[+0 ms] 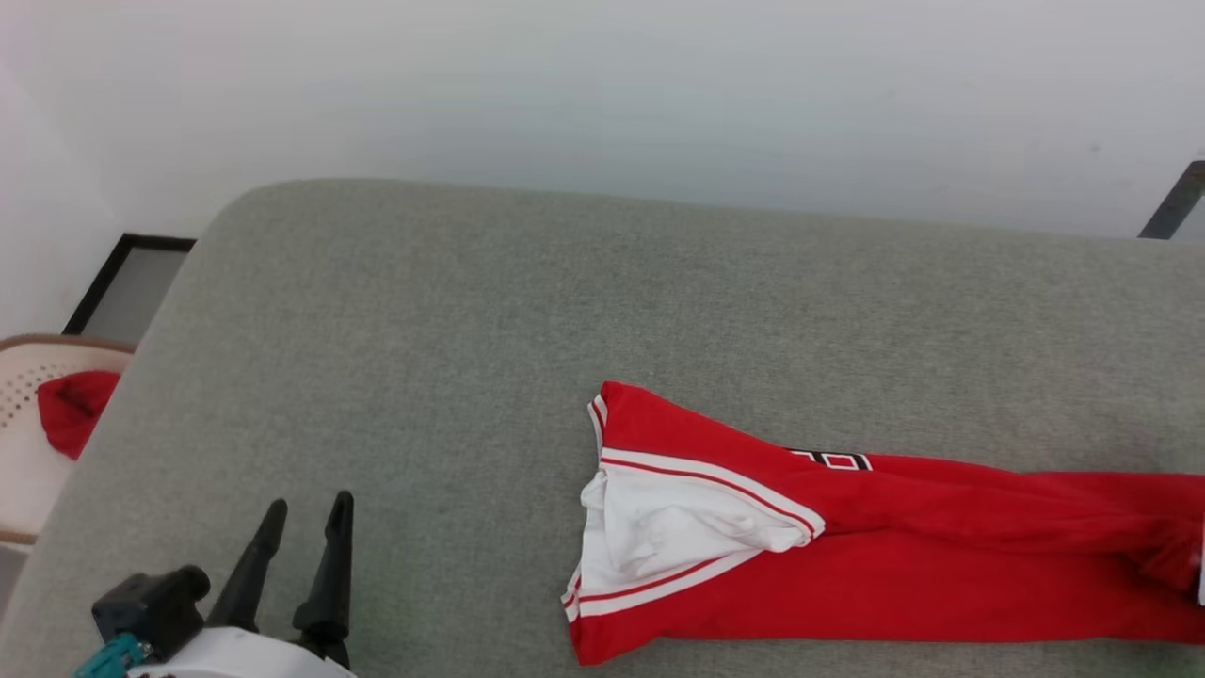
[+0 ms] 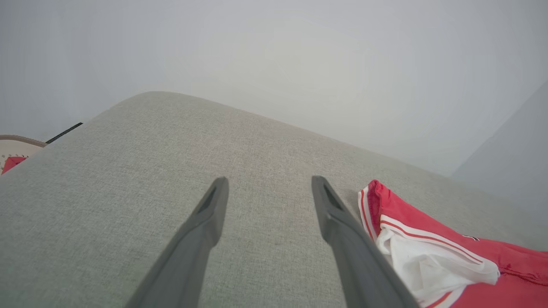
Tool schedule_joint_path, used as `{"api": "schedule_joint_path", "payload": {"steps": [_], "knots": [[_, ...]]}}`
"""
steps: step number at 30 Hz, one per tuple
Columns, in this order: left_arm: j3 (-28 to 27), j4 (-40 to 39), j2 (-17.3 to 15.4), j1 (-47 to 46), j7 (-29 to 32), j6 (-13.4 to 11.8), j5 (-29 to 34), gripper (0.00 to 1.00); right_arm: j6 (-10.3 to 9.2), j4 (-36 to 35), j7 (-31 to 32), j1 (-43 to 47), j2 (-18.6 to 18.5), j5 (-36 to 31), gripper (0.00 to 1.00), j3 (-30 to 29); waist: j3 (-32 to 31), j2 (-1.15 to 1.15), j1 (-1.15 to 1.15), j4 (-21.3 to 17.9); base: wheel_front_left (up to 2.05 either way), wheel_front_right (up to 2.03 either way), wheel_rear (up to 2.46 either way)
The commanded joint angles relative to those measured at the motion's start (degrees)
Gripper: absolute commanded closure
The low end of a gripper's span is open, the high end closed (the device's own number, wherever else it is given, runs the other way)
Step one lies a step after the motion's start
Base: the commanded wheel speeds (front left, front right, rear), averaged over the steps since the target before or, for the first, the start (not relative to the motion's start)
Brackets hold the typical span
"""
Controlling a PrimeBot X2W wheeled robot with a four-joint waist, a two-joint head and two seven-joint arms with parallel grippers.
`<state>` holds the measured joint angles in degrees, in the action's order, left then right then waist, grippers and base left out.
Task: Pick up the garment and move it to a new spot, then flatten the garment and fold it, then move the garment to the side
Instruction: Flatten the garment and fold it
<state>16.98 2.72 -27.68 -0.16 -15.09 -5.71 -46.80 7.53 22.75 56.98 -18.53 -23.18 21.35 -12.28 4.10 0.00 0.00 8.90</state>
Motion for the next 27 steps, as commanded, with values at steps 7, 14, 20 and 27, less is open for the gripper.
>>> {"api": "schedule_joint_path", "payload": {"steps": [7,14,20,27], "knots": [[0.2,-0.6,-0.6,3.0,1.1,-0.5,-0.9,0.00,-0.06,-14.8,3.5,1.8,5.9,7.9,1.00,10.4,-4.9,0.00,0.00,-2.9,0.00,0.00,0.00],[1.9,-0.7,0.0,1.3,2.3,0.2,-0.5,0.00,-0.06,-18.6,3.0,0.6,13.5,6.9,1.00,15.5,-5.5,0.00,0.00,-0.1,0.00,0.00,0.00],[4.1,0.3,1.5,-1.5,3.4,1.2,0.0,0.00,-0.06,-14.8,-0.4,-1.5,18.9,3.7,1.00,18.7,-5.6,0.00,0.00,3.8,0.00,0.00,0.00],[6.7,2.3,4.6,-6.1,3.9,2.6,0.5,0.00,-0.06,-7.1,-5.1,-4.8,20.3,4.6,1.00,22.7,-4.6,0.00,0.00,8.6,0.00,0.00,0.00]]}}
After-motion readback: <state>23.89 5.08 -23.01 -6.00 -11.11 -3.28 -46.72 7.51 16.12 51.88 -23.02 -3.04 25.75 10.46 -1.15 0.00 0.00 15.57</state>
